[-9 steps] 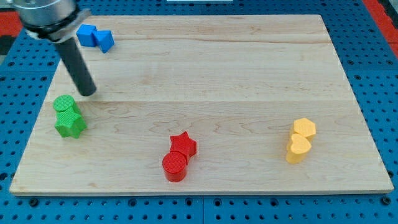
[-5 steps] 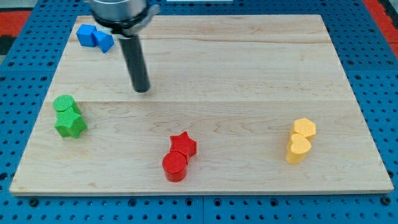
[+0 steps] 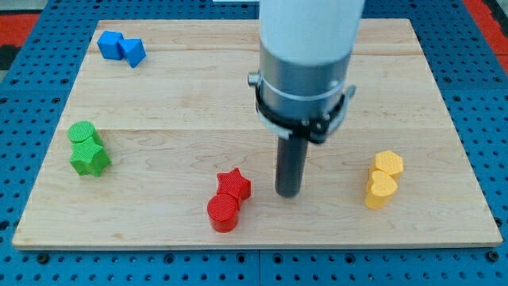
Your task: Move red circle up towards top
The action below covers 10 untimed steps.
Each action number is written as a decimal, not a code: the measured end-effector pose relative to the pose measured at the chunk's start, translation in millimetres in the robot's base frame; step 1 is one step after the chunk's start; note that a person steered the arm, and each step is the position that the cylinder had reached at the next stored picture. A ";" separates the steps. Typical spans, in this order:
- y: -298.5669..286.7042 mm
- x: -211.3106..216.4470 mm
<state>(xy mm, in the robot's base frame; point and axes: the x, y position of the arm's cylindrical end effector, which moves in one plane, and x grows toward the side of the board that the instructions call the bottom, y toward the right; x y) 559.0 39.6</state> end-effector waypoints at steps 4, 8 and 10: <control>-83.6 29.2; -119.5 -70.3; -119.5 -126.9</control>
<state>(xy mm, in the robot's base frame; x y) 432.1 -79.9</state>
